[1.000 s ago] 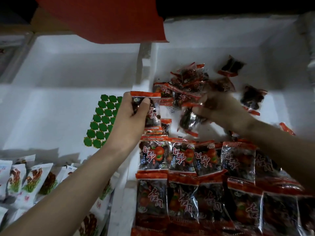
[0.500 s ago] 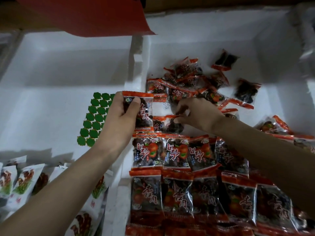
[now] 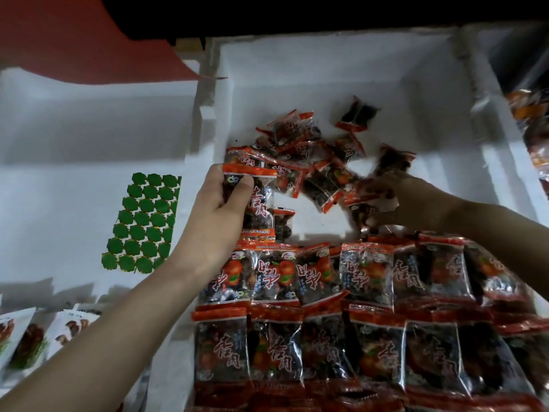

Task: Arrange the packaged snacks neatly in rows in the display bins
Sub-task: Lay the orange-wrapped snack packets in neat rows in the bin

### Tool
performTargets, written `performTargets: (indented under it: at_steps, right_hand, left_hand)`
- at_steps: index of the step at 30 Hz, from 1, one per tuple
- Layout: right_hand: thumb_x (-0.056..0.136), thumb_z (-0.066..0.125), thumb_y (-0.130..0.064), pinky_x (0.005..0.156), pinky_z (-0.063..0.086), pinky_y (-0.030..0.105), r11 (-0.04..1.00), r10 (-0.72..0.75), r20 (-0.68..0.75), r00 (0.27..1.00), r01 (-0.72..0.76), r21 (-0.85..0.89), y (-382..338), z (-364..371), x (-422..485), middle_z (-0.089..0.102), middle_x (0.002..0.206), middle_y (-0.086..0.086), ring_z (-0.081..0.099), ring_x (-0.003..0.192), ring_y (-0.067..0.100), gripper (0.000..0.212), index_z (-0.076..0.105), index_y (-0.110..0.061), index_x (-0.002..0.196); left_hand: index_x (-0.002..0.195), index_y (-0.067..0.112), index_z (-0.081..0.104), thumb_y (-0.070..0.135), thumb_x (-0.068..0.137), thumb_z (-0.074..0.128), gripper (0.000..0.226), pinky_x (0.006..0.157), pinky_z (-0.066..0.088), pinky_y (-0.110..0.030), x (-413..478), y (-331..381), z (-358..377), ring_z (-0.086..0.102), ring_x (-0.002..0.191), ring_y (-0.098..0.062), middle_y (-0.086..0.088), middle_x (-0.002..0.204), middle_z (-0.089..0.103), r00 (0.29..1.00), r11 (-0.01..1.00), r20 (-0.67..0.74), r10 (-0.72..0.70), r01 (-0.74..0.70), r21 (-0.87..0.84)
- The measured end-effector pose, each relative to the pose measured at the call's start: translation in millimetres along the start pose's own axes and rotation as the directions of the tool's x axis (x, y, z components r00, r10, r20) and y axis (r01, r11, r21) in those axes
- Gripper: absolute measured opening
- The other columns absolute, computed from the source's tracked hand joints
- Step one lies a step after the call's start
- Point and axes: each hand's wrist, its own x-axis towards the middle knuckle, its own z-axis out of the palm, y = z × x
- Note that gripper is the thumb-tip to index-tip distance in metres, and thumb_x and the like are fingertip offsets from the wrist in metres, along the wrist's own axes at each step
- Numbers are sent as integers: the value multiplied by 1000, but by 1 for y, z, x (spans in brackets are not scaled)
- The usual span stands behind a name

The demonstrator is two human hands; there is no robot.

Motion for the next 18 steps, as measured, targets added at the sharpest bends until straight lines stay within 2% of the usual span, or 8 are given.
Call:
performTargets:
  at_steps: [4, 5, 7, 9, 10, 14, 16, 18]
  right_hand:
    - [72, 79, -23, 86, 38, 23, 996, 56, 107, 993, -63, 69, -3, 2, 2, 54, 105, -6, 51, 103, 14, 53, 56, -20, 119]
    - [73, 78, -23, 86, 39, 23, 996, 42, 131, 991, -52, 73, -2, 3, 2, 56, 103, -8, 53, 101, 14, 47, 58, -24, 116]
    - [79, 73, -22, 74, 39, 14, 995, 12, 137, 991, -25, 96, 0, -1, 1, 56, 92, -13, 54, 87, 6, 28, 60, -29, 103]
    - [84, 68, -17, 59, 39, 3, 991, -1, 84, 996, -10, 131, 2, -10, 0, 55, 81, -14, 51, 73, -2, 13, 58, -27, 86]
    - [84, 67, -16, 56, 41, 3, 988, -8, 35, 999, 2, 155, 2, -13, -1, 57, 79, -11, 53, 69, -1, 14, 57, -24, 79]
    - [81, 70, -19, 62, 54, 20, 932, -19, -210, 978, 93, 350, -14, -19, 3, 69, 73, 0, 66, 65, 15, 11, 62, -16, 74]
    - [82, 69, -20, 63, 55, 22, 921, -41, -231, 972, 126, 368, -29, -13, 8, 69, 74, 2, 66, 64, 14, 12, 62, -13, 75]
    - [83, 69, -21, 62, 51, 21, 960, -76, -162, 984, 116, 256, -43, 0, 14, 68, 79, 3, 63, 64, 12, 11, 61, -14, 78]
  left_hand:
    - [107, 24, 53, 26, 99, 43, 13, 57, 39, 1, 0, 1, 12, 57, 73, 17, 16, 91, 63, 1000, 1000, 12, 4, -3, -24]
    - [109, 24, 54, 26, 99, 43, 14, 58, 38, 2, 1, 0, 14, 57, 75, 18, 16, 94, 63, 1000, 1000, 16, 7, -7, -18]
    - [112, 25, 54, 27, 99, 44, 17, 60, 39, 2, 2, 0, 15, 57, 78, 17, 17, 98, 63, 1000, 1000, 19, 9, -8, -21]
    - [110, 26, 55, 26, 99, 44, 16, 63, 42, -1, 3, 0, 15, 59, 79, 14, 16, 98, 65, 1000, 999, 9, 7, -7, -35]
    - [108, 26, 56, 26, 99, 45, 14, 66, 43, -3, 4, 0, 15, 60, 80, 13, 15, 98, 65, 1000, 999, 0, 8, -8, -37]
    - [104, 25, 57, 23, 98, 46, 12, 63, 41, -2, 5, 0, 16, 60, 77, 13, 14, 94, 66, 999, 998, -45, 19, -22, -61]
    - [100, 28, 57, 23, 98, 47, 11, 63, 42, -2, 4, 0, 16, 60, 77, 12, 15, 93, 66, 998, 998, -55, 17, -20, -57]
    - [99, 29, 57, 24, 98, 47, 11, 61, 42, -2, 3, 1, 16, 60, 76, 12, 15, 93, 66, 999, 998, -54, 7, -10, -62]
